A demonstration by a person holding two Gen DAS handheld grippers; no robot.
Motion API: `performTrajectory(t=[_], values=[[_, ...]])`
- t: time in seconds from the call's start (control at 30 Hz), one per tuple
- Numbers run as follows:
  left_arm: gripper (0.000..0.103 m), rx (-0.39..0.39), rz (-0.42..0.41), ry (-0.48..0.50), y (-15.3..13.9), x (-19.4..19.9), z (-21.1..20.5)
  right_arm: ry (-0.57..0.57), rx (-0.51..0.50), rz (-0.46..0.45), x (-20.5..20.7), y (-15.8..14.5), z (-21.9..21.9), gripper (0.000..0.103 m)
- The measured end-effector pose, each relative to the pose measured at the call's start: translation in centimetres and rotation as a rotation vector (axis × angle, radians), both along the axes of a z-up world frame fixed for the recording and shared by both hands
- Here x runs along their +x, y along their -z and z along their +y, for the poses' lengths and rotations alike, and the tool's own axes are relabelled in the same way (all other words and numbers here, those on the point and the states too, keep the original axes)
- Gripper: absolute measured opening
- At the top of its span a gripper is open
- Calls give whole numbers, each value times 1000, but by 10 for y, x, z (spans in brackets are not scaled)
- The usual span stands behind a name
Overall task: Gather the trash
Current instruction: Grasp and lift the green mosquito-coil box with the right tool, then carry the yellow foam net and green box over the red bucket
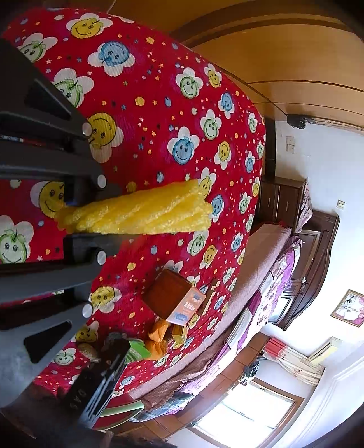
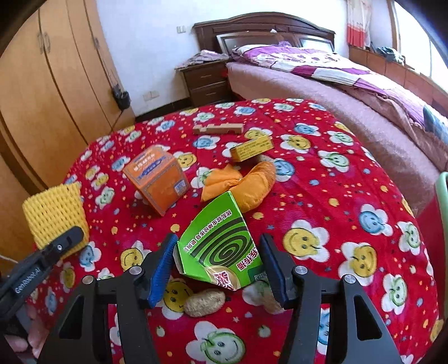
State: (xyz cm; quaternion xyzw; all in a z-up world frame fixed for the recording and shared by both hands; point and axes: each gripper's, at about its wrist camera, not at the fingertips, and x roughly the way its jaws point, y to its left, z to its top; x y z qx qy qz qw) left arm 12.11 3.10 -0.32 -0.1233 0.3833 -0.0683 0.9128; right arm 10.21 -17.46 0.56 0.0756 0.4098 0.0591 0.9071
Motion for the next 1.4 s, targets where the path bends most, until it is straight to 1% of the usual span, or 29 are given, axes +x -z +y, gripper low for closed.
performTrajectory(t=[0.4,0.67,0.9,1.13,1.4], values=[[11,-33,-39,38,-24,-23,-11,32,144,-138,-45,-46,-35,61],[11,-75,-55,95,-42,-40,-27,63,173,-194,-75,-65,-59,61],[11,-86,-72,155,-59,-56,-50,114,198,-228,-96,-73,-87,61],[11,-86,-87,230,-76,-67,-83,195,213,-266,-121,-81,-124,61],[11,-84,-67,337,-86,-69,-129,309,212,-288,-145,-82,-170,61]])
